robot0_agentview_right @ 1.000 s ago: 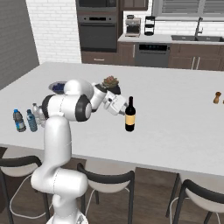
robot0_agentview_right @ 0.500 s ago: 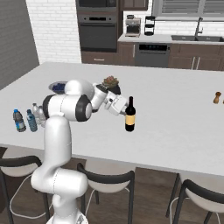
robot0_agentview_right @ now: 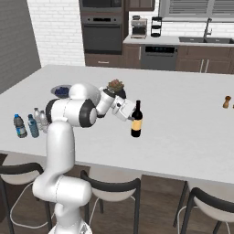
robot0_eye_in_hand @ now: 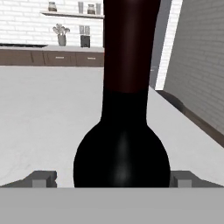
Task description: Move the plastic bottles in the middle to the plastics group, and the glass bottles in the middle to the glass group.
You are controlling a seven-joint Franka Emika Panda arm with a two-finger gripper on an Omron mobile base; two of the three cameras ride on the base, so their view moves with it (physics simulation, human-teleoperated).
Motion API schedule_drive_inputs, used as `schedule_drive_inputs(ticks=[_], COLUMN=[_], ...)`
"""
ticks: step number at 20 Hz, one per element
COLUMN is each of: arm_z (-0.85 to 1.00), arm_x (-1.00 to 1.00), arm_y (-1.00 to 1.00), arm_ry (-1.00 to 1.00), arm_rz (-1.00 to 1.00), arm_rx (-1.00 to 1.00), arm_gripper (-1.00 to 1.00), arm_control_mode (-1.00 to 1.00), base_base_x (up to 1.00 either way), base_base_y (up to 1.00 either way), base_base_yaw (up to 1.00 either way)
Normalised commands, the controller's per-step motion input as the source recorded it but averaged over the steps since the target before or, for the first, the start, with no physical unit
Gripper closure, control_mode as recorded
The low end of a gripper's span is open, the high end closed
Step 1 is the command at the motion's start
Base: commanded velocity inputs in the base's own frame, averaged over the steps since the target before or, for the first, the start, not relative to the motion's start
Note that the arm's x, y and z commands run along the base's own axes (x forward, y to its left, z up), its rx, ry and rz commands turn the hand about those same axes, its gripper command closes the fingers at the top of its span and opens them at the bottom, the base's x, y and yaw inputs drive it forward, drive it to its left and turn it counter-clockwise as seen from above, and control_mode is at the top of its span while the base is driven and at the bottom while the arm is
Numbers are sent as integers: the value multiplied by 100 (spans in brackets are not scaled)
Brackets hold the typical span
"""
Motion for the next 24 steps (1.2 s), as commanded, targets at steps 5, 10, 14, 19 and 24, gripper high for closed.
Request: schedule_drive_inputs(ticks=[5,10,14,19,24], arm_z=[0,0,0,14,67], arm_x=[0,0,0,-11,-65], arm_y=[0,0,0,-19,-93], arm_ry=[0,0,0,-1,0], arm_rz=[0,0,0,-1,-3], arm_rx=[0,0,0,-5,-8], arm_gripper=[100,100,100,100,100], arm_control_mode=[-100,-100,-100,-100,-100], base_base_x=[0,0,0,0,0], base_base_y=[0,0,0,0,0], base_base_yaw=[0,0,0,0,0])
